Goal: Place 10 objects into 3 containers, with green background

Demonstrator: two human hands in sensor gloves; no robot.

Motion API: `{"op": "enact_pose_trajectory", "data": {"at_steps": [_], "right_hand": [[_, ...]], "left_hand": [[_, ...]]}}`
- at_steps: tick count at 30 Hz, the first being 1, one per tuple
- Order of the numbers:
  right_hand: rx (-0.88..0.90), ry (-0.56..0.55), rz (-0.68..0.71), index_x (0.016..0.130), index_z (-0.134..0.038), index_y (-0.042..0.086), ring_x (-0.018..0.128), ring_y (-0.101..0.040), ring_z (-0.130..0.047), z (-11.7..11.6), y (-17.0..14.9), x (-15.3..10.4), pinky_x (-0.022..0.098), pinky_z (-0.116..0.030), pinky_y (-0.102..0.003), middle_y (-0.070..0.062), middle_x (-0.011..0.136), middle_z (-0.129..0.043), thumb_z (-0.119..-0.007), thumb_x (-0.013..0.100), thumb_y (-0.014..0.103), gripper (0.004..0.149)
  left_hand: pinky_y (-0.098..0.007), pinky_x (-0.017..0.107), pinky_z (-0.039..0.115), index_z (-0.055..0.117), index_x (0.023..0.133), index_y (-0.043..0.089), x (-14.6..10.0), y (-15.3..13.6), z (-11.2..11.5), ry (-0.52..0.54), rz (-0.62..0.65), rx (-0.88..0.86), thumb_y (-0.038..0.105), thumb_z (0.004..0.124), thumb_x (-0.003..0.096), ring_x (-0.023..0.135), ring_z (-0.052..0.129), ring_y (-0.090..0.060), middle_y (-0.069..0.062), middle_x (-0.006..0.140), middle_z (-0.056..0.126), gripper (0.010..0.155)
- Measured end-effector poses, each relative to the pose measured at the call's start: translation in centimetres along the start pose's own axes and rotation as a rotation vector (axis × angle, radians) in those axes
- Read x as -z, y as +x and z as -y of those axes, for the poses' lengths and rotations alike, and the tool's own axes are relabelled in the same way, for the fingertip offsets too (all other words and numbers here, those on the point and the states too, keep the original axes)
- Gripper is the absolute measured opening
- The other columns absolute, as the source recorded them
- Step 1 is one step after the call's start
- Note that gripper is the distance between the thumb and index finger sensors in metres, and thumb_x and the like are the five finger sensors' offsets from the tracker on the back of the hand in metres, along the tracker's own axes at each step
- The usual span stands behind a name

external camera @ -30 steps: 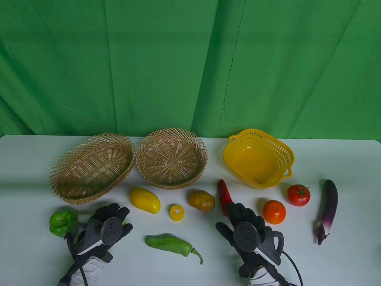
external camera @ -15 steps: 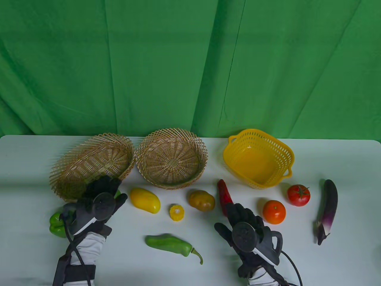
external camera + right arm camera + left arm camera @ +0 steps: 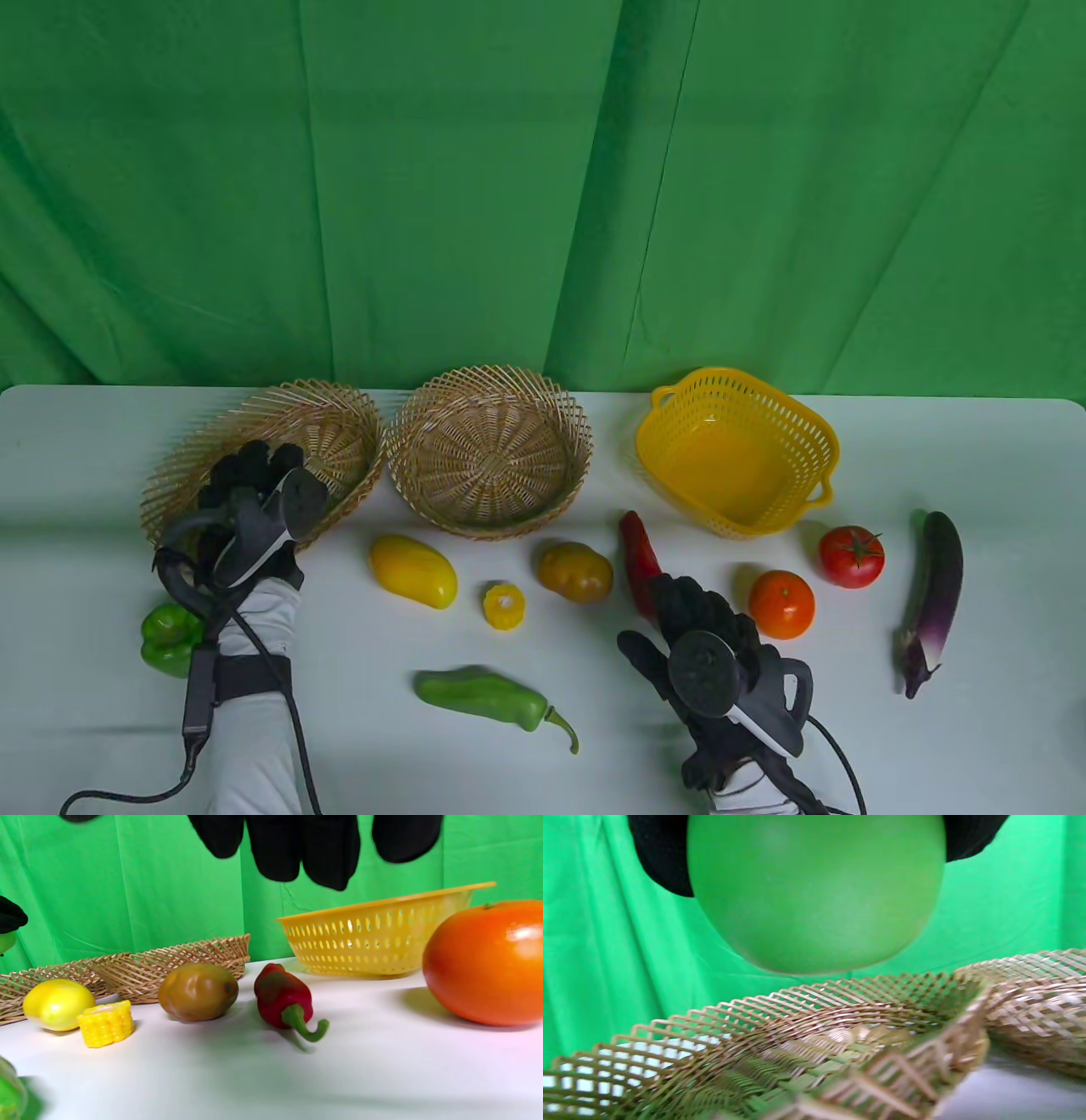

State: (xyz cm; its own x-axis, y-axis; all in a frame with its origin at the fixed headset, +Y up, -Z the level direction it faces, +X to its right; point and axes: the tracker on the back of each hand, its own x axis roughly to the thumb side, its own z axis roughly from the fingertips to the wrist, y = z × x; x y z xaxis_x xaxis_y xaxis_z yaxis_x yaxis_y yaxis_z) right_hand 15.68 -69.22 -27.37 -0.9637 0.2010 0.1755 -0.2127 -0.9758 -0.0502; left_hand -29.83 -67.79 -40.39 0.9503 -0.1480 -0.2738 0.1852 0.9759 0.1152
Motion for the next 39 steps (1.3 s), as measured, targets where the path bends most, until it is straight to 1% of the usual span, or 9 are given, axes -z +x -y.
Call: {"op": "enact_pose_trajectory", "data": {"at_steps": [5,11,13,16,20,25,30,33,39], "right_hand": [[-0.001,0.010,-0.005,0.117,-0.045,0.019,0.101,-0.052,-0.063,-0.1,-0.1,0.1,0.072,-0.051,-0.073,-0.021,0.118,-0.058,-0.052,0.055,0.067,0.078],[-0.009,0.023,-0.001,0.117,-0.045,0.019,0.101,-0.052,-0.063,-0.2,0.1,0.2,0.072,-0.051,-0.073,-0.021,0.118,-0.057,-0.052,0.055,0.067,0.078],[-0.008,0.023,0.001,0.117,-0.045,0.019,0.101,-0.052,-0.063,-0.2,0.1,0.2,0.072,-0.051,-0.073,-0.021,0.118,-0.057,-0.052,0.055,0.067,0.078],[-0.007,0.023,0.001,0.117,-0.045,0.019,0.101,-0.052,-0.063,-0.3,0.1,0.2,0.072,-0.051,-0.073,-0.021,0.118,-0.058,-0.052,0.055,0.067,0.078],[-0.007,0.030,0.003,0.117,-0.045,0.019,0.101,-0.052,-0.063,-0.4,0.2,0.2,0.072,-0.051,-0.073,-0.021,0.118,-0.058,-0.052,0.055,0.067,0.078],[0.004,0.034,0.009,0.117,-0.045,0.019,0.101,-0.052,-0.063,-0.5,0.2,0.2,0.072,-0.051,-0.073,-0.021,0.118,-0.058,-0.052,0.055,0.067,0.078],[0.017,0.033,0.017,0.117,-0.045,0.019,0.101,-0.052,-0.063,-0.5,0.2,0.3,0.072,-0.051,-0.073,-0.021,0.118,-0.057,-0.052,0.055,0.067,0.078],[0.035,0.031,0.030,0.117,-0.045,0.019,0.101,-0.052,-0.063,-0.4,0.4,0.3,0.072,-0.051,-0.073,-0.021,0.118,-0.058,-0.052,0.055,0.067,0.078],[0.046,0.025,0.051,0.117,-0.045,0.019,0.101,-0.052,-0.063,-0.1,0.7,0.1,0.072,-0.051,-0.073,-0.021,0.118,-0.057,-0.052,0.055,0.067,0.078]], "left_hand": [[-0.059,0.065,0.073,0.058,0.111,0.036,0.6,-0.1,1.2,-0.044,-0.029,-0.043,0.066,0.062,0.0536,0.103,0.072,-0.038,-0.010,0.116,0.062,0.065],[-0.060,0.066,0.071,0.054,0.113,0.035,0.8,-0.3,2.5,-0.081,-0.043,-0.041,0.064,0.060,0.0552,0.105,0.069,-0.039,-0.012,0.119,0.057,0.065],[-0.060,0.067,0.070,0.050,0.115,0.035,0.7,-0.4,2.7,-0.114,-0.047,-0.046,0.064,0.059,0.0557,0.106,0.067,-0.040,-0.014,0.121,0.054,0.067],[-0.061,0.068,0.067,0.048,0.117,0.034,0.4,-0.8,2.6,-0.108,-0.037,-0.056,0.065,0.058,0.0559,0.107,0.065,-0.041,-0.015,0.121,0.053,0.068],[-0.063,0.068,0.065,0.050,0.116,0.034,-0.1,-1.5,2.4,-0.116,-0.038,-0.071,0.065,0.057,0.0560,0.108,0.065,-0.042,-0.014,0.121,0.055,0.068],[-0.064,0.068,0.064,0.050,0.117,0.033,-1.2,-2.6,1.9,-0.122,-0.035,-0.107,0.065,0.057,0.0561,0.108,0.064,-0.043,-0.015,0.121,0.055,0.069],[-0.065,0.068,0.063,0.049,0.118,0.031,-3.4,-3.9,0.9,-0.076,0.001,-0.138,0.064,0.057,0.0564,0.109,0.063,-0.044,-0.016,0.121,0.054,0.070],[-0.066,0.068,0.062,0.048,0.118,0.031,-4.7,-4.9,0.5,-0.057,-0.008,-0.138,0.065,0.057,0.0565,0.109,0.062,-0.045,-0.017,0.122,0.053,0.071],[-0.068,0.068,0.060,0.040,0.120,0.024,-6.6,-6.9,1.0,-0.060,-0.062,-0.210,0.065,0.056,0.0564,0.110,0.058,-0.047,-0.019,0.123,0.048,0.078]]}}
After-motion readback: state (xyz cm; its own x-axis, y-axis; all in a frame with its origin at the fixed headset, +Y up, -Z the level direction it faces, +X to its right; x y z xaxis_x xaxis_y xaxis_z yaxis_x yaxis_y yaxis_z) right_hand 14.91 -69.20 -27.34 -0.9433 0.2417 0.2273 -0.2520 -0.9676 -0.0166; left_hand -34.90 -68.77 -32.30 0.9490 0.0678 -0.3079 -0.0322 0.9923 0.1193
